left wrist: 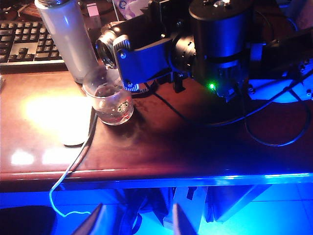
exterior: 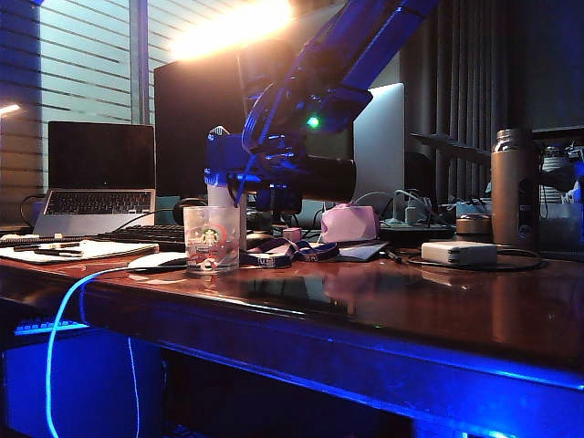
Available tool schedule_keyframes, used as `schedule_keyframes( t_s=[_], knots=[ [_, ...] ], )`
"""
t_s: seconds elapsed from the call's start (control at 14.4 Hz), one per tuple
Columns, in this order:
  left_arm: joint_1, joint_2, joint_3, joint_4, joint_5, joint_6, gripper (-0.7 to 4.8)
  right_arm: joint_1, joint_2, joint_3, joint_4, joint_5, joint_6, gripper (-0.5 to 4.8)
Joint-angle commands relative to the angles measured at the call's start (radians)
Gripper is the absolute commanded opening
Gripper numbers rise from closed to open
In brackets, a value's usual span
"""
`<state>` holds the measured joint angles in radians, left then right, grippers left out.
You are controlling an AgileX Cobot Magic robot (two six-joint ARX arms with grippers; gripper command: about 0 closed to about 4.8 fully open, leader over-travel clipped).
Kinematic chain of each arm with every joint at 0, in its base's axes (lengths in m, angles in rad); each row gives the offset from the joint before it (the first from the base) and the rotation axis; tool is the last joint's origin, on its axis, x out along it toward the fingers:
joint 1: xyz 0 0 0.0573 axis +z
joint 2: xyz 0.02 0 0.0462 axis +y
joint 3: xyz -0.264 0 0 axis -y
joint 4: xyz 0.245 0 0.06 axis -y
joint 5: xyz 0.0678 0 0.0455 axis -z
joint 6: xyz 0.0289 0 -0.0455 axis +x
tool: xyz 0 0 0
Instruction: Pick up the black thermos, pour a little water from inside into the glass cup, then place the black thermos back on the table.
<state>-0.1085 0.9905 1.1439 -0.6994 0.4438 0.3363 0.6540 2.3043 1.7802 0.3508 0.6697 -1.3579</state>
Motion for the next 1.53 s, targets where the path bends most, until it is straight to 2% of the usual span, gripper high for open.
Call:
schedule_keyframes(
  t_s=[0.07,0.97,1.53],
  knots=[
    [-0.001,-0.002,0.002,0.005,0.005,-0.003,1.87,0.001,-0.014,0.012,0.058,0.008,-0.008,1.06],
    [-0.001,-0.002,0.002,0.005,0.005,-0.003,1.87,0.001,-0.014,0.012,0.073,0.009,-0.037,1.06],
    [-0.001,-0.002,0.002,0.005,0.005,-0.003,1.87,0.003,-0.014,0.012,0.073,-0.015,0.112,1.06]
  ],
)
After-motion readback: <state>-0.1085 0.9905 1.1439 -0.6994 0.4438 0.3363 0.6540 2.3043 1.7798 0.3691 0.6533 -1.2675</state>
